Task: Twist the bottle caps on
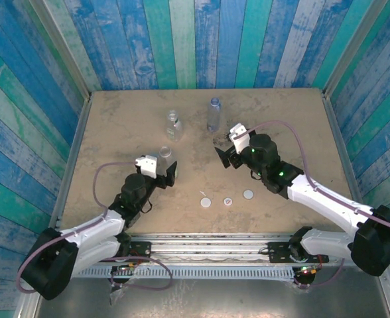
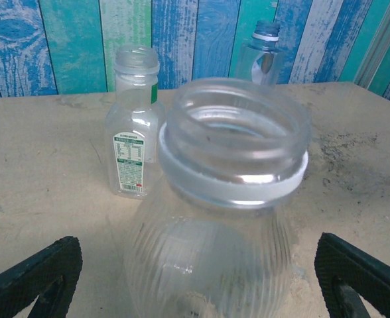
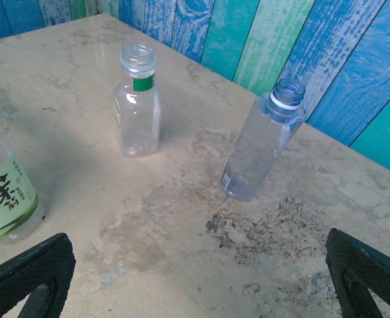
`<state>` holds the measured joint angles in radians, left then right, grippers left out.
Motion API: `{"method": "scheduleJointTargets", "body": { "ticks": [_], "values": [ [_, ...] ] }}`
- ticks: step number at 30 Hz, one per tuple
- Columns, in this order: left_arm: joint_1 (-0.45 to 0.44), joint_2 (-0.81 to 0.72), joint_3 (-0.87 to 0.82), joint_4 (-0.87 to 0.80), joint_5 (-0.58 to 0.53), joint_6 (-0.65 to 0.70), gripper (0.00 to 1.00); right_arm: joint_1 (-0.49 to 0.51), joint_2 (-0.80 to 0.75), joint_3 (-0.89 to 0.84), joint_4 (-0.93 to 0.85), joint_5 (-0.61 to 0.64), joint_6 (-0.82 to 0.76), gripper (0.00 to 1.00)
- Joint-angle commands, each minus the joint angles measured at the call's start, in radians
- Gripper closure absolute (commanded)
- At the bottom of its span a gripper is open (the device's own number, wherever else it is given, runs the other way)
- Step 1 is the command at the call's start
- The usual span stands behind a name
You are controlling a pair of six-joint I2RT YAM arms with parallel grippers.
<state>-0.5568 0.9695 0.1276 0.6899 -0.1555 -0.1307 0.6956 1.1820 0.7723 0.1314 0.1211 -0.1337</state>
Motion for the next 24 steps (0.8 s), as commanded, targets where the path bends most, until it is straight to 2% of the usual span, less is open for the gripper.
{"method": "scheduleJointTargets", "body": {
  "ticks": [1,4,15,21,24],
  "values": [
    [-0.003,0.039,-0.023,0.121,0.012,0.014,0.06,0.008,-0.010,-0.004,0.026,0.017,0.023,0.00],
    [-0.003,0.086,-0.027,0.158,0.014,0.023,0.03,0.008,-0.009,-0.011,0.036,0.010,0.036,0.00],
    [-0.003,0.218,-0.021,0.277,0.036,0.036,0.00,0.016,0.002,-0.015,0.051,0.003,0.051,0.00],
    [-0.003,0.276,-0.023,0.332,0.027,0.036,0.01,0.018,0.005,-0.022,0.054,0.000,0.063,0.00],
    [-0.003,0.304,-0.022,0.349,0.019,0.040,0.06,0.018,0.008,-0.021,0.054,-0.002,0.065,0.00]
  ]
}}
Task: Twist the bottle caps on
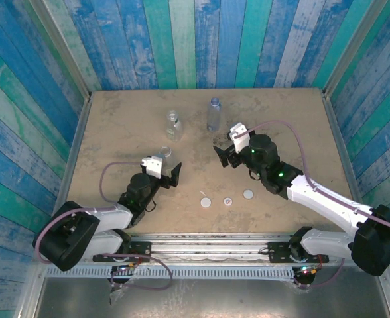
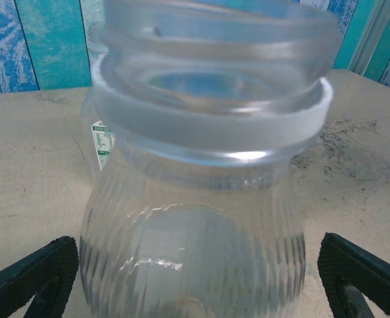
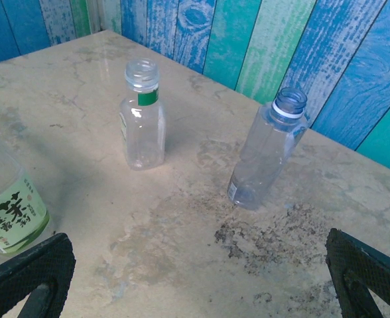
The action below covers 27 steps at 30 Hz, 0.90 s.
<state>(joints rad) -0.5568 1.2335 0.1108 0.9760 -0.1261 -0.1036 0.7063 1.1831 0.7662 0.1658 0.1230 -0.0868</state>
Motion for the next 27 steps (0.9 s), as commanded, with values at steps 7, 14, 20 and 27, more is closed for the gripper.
{"method": "scheduleJointTargets", "body": {
  "ticks": [7,14,20,27],
  "values": [
    [-0.003,0.065,0.000,0.071,-0.013,0.012,0.15,0.008,0.014,-0.011,0.018,-0.006,0.024,0.00],
    [-0.003,0.079,-0.005,0.080,-0.034,0.013,0.20,0.010,0.024,-0.005,0.020,-0.012,0.030,0.00],
    [-0.003,0.083,-0.002,0.077,-0.020,0.017,0.29,0.012,0.029,-0.004,0.020,-0.011,0.040,0.00],
    [-0.003,0.072,0.001,0.048,-0.004,0.031,0.34,0.015,0.027,-0.008,0.015,-0.011,0.047,0.00]
  ]
}}
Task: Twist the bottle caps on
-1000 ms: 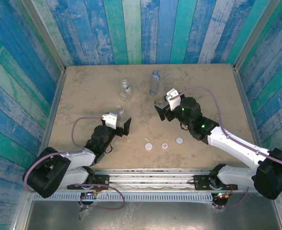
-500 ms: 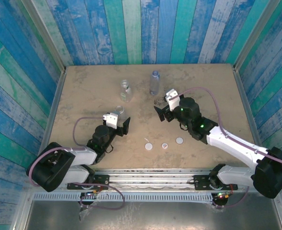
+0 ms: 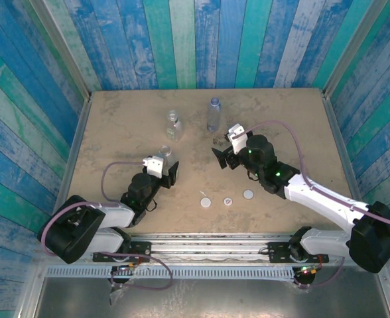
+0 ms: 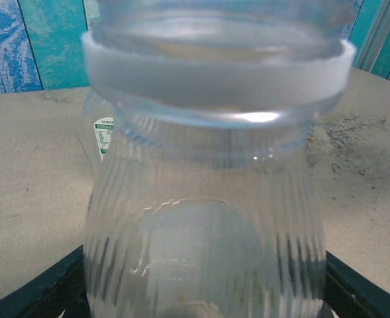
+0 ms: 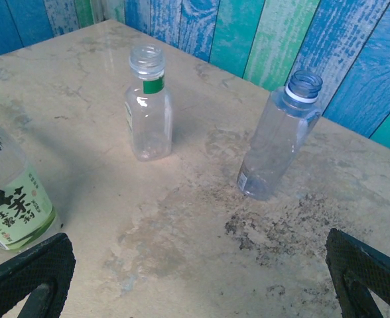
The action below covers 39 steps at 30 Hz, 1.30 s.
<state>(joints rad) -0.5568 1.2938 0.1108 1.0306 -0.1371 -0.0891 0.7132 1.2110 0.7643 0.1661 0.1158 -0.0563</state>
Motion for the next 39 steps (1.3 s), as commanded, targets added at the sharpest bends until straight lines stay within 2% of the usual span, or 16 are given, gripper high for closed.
{"method": "scheduleJointTargets", "body": {
  "ticks": [1,6,10,15,19,20,22,24,39],
  "values": [
    [-0.003,0.004,0.001,-0.012,0.016,0.018,0.36,0.009,-0.001,-0.008,0.012,-0.004,0.019,0.00],
    [-0.003,-0.033,0.000,-0.055,0.063,0.044,0.38,0.021,0.004,-0.013,-0.037,-0.026,0.021,0.00],
    [-0.004,-0.088,-0.011,-0.072,0.126,0.070,0.38,0.053,0.012,-0.017,-0.136,-0.122,0.002,0.00],
    [-0.003,-0.104,-0.023,-0.068,0.190,0.081,0.38,0.160,0.047,-0.048,-0.227,-0.115,-0.013,0.01],
    [-0.003,-0.096,-0.022,-0.060,0.238,0.085,0.38,0.255,0.091,-0.074,-0.241,-0.099,0.000,0.09],
    [-0.003,-0.094,-0.021,-0.061,0.239,0.084,0.38,0.278,0.104,-0.080,-0.242,-0.082,0.006,0.10],
    [-0.003,-0.093,-0.022,-0.062,0.238,0.085,0.39,0.308,0.124,-0.090,-0.244,-0.057,0.017,0.21],
    [-0.003,-0.090,-0.024,-0.061,0.235,0.084,0.39,0.320,0.147,-0.100,-0.242,-0.056,0.037,0.25],
    [-0.003,-0.066,-0.031,-0.059,0.212,0.084,0.38,0.363,0.309,-0.093,-0.149,-0.004,0.136,0.29]
  ]
}}
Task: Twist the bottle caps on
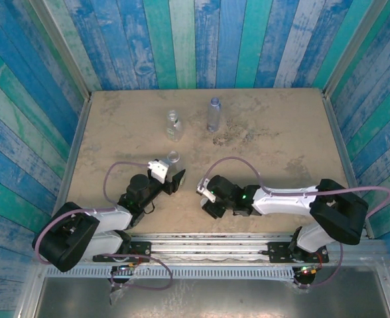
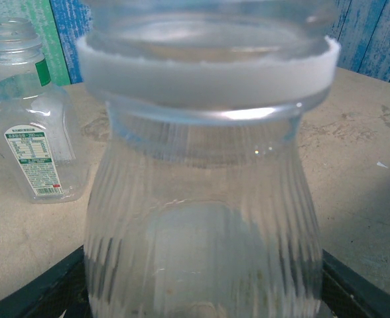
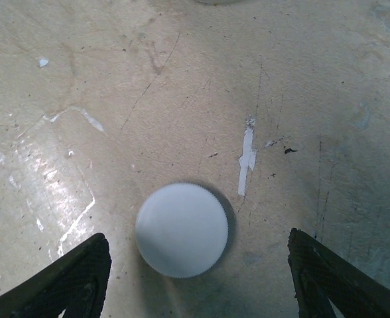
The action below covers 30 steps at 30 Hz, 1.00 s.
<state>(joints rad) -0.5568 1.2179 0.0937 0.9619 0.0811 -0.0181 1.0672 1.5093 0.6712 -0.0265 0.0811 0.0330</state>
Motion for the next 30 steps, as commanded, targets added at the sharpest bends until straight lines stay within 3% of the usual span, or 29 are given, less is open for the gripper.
{"method": "scheduleJointTargets", "body": {
  "ticks": [1,12,16,22,30],
  "values": [
    [-0.003,0.008,-0.015,0.010,-0.006,0.012,0.38,0.009,0.015,-0.002,0.050,0.036,0.052,0.30],
    [-0.003,0.011,-0.018,0.011,-0.001,0.017,0.38,0.016,0.072,0.010,0.056,0.009,0.053,0.36],
    [-0.003,0.012,-0.018,0.015,0.005,0.018,0.38,0.018,0.078,0.010,0.057,0.008,0.053,0.45],
    [-0.003,0.007,-0.019,0.012,0.009,0.020,0.38,0.023,0.074,0.009,0.054,0.005,0.050,0.52],
    [-0.003,0.031,-0.007,0.000,0.048,0.040,0.38,0.024,0.046,0.000,0.054,-0.001,0.070,0.56]
  ]
}}
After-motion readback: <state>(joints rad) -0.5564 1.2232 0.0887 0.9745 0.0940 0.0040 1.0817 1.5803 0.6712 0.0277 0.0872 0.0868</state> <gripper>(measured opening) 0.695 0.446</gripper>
